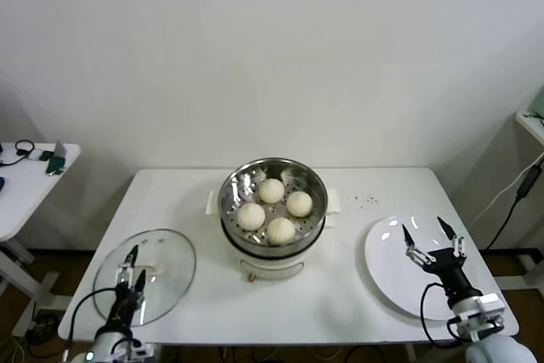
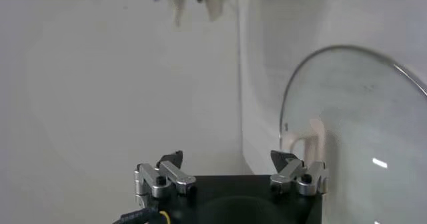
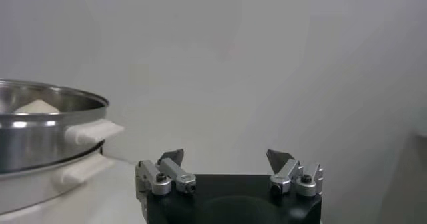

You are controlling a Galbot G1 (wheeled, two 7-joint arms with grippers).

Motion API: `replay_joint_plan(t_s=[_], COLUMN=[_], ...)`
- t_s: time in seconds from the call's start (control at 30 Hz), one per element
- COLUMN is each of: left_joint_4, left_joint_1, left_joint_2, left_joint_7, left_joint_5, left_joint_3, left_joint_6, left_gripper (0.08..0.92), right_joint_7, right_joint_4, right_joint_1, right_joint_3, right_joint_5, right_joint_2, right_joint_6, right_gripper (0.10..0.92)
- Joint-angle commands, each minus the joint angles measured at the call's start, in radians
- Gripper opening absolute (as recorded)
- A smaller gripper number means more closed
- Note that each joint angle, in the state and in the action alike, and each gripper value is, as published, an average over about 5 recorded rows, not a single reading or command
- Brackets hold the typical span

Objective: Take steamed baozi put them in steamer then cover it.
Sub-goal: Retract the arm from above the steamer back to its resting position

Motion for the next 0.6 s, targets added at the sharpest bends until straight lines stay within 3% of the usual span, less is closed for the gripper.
replay_joint_plan(t_s=[0.03,0.33,0.6], left_joint_4=[0.211,0.293,0.298], left_joint_1=[-0.099,-0.182,-0.221], left_joint_2=[-0.003,0.001,0.02], left_joint_7=[-0.046,-0.104,-0.106], left_joint_5=[0.114,0.076,0.039], left_joint_3=[-0.012,-0.014,-0.006], left_joint_6=[-0.02,-0.035,-0.034], left_gripper=[0.823,0.823,0.823], right_joint_7=[-0.003,-0.007,-0.018], right_joint_4=[-0.002,-0.005,-0.014], right_joint_1=[-0.025,-0.031,-0.041], right_joint_3=[0.026,0.043,0.068], right_joint_5=[-0.022,-0.043,-0.057], right_joint_2=[0.017,0.023,0.032], right_joint_6=[0.002,0.008,0.019], right_gripper=[0.823,0.823,0.823])
